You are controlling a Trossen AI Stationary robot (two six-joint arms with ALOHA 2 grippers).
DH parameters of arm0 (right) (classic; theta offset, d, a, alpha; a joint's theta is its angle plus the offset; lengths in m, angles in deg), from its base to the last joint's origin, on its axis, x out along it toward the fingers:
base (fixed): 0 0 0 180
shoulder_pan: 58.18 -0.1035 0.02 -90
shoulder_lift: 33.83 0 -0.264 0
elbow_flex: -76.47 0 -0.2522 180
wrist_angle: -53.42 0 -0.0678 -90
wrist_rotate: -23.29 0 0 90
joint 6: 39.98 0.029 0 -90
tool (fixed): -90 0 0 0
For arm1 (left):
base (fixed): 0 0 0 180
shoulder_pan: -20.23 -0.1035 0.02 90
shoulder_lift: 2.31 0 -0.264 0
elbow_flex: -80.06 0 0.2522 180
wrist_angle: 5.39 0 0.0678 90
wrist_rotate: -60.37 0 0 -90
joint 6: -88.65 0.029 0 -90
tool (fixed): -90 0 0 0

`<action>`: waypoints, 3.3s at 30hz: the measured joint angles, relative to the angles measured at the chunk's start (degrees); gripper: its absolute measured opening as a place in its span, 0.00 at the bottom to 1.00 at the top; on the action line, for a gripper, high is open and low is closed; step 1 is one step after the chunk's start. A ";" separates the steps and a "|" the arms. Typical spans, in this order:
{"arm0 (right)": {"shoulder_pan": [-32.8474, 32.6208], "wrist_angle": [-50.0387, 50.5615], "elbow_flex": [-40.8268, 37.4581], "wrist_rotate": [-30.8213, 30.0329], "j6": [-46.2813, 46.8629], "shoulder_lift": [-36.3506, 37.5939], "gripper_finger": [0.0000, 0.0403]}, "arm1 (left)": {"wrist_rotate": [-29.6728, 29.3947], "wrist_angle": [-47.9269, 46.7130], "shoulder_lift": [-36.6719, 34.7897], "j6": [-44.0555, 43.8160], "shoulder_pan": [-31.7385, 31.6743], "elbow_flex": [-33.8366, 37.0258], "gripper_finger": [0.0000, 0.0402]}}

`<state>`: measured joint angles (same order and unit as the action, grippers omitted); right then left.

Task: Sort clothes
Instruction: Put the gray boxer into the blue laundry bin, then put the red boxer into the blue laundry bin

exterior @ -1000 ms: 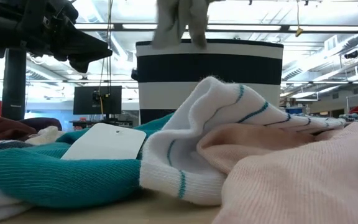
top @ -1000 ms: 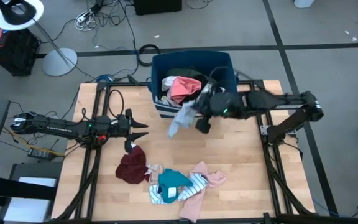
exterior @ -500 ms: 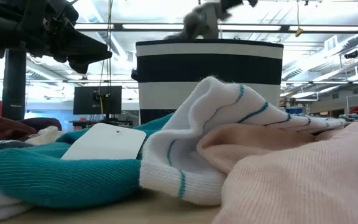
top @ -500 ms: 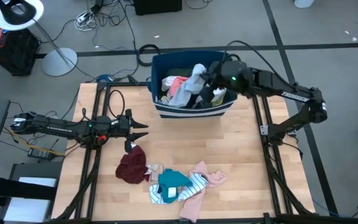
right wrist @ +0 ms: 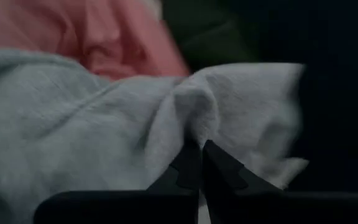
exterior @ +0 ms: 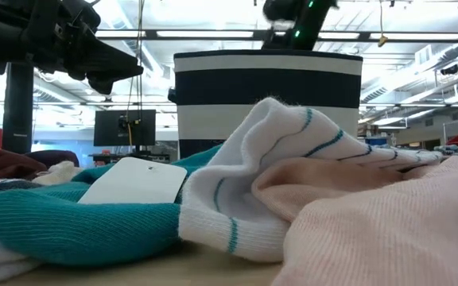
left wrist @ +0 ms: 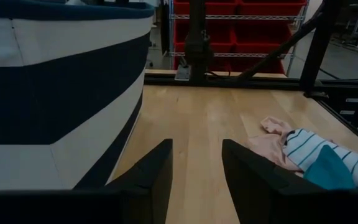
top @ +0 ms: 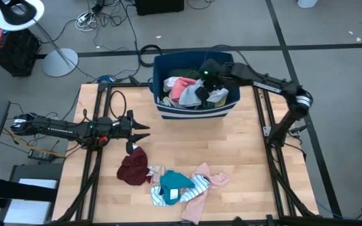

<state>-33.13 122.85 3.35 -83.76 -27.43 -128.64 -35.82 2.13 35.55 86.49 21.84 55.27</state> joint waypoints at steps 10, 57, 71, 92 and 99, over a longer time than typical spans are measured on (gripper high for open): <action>6.17 -1.47 0.33 12.97 0.98 -13.68 0.24 | -0.01 -0.02 0.00 -0.01 0.00 0.00 0.36; -36.30 -9.35 -31.60 -3.14 15.57 34.24 0.39 | -2.26 -21.05 0.00 -5.35 4.45 -15.45 0.31; -40.80 -31.79 -49.65 -5.69 18.37 34.02 0.39 | -2.54 -55.90 8.04 -28.19 11.31 -25.73 0.29; -40.62 -33.36 -49.77 -5.63 16.27 34.19 0.39 | 2.43 -56.65 33.47 -34.84 13.51 -25.72 0.29; -40.62 -33.35 -49.77 -5.61 16.25 34.19 0.39 | 5.43 -54.11 38.49 -35.74 13.51 -25.73 0.23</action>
<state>-73.75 89.50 -46.42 -89.37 -11.18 -94.45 -30.40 -51.98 74.05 50.76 35.35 29.55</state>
